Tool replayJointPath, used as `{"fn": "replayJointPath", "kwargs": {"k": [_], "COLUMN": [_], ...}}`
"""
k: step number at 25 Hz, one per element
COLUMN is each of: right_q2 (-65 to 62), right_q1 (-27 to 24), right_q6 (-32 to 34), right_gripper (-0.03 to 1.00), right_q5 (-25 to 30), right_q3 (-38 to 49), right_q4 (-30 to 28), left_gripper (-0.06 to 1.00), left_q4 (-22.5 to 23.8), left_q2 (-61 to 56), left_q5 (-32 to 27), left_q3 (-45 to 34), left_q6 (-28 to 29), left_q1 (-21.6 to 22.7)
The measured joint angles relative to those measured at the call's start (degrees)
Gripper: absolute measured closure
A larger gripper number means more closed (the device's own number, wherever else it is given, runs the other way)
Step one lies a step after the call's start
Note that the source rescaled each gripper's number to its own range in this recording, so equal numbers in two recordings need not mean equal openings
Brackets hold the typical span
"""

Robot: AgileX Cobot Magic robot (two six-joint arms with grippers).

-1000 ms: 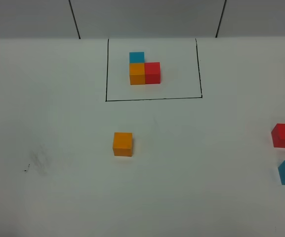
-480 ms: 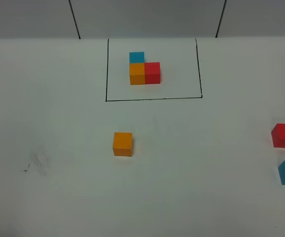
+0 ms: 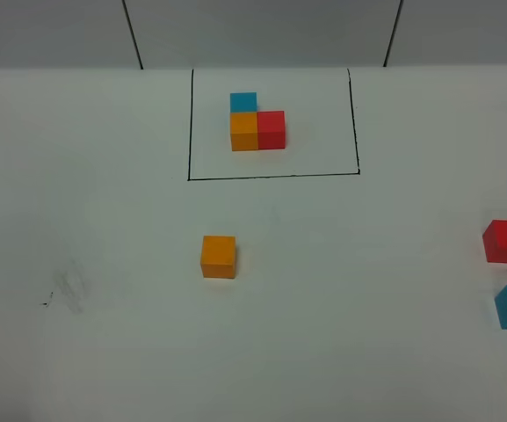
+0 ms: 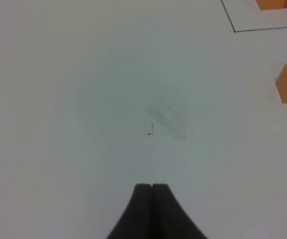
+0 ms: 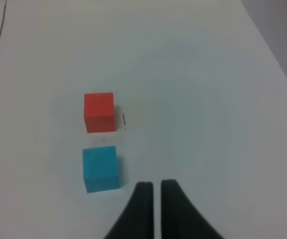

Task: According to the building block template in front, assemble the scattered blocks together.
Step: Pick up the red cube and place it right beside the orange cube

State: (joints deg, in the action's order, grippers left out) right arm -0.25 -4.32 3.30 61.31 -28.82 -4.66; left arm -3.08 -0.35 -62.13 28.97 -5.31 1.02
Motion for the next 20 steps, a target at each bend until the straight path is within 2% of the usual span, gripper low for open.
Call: {"fn": "replayJointPath", "kwargs": {"k": [7, 11, 16, 20], "right_q2": [0.0, 0.0, 0.0, 0.0], "right_q1": [0.0, 0.0, 0.0, 0.0], "right_q6": [-1.0, -3.81, -4.54, -4.54], "right_gripper": [0.95, 0.87, 0.61, 0.32], "right_q5": [0.0, 0.0, 0.0, 0.0], "right_q3": [0.0, 0.0, 0.0, 0.0], "right_q4": [0.0, 0.0, 0.01, 0.06], "left_gripper": [0.94, 0.94, 0.94, 0.94], "left_q4": [0.0, 0.0, 0.0, 0.0], "left_q2": [0.0, 0.0, 0.0, 0.0], "left_q5": [0.0, 0.0, 0.0, 0.0], "left_q3": [0.0, 0.0, 0.0, 0.0], "left_q6": [0.0, 0.0, 0.0, 0.0], "left_q1": [0.0, 0.0, 0.0, 0.0]}}
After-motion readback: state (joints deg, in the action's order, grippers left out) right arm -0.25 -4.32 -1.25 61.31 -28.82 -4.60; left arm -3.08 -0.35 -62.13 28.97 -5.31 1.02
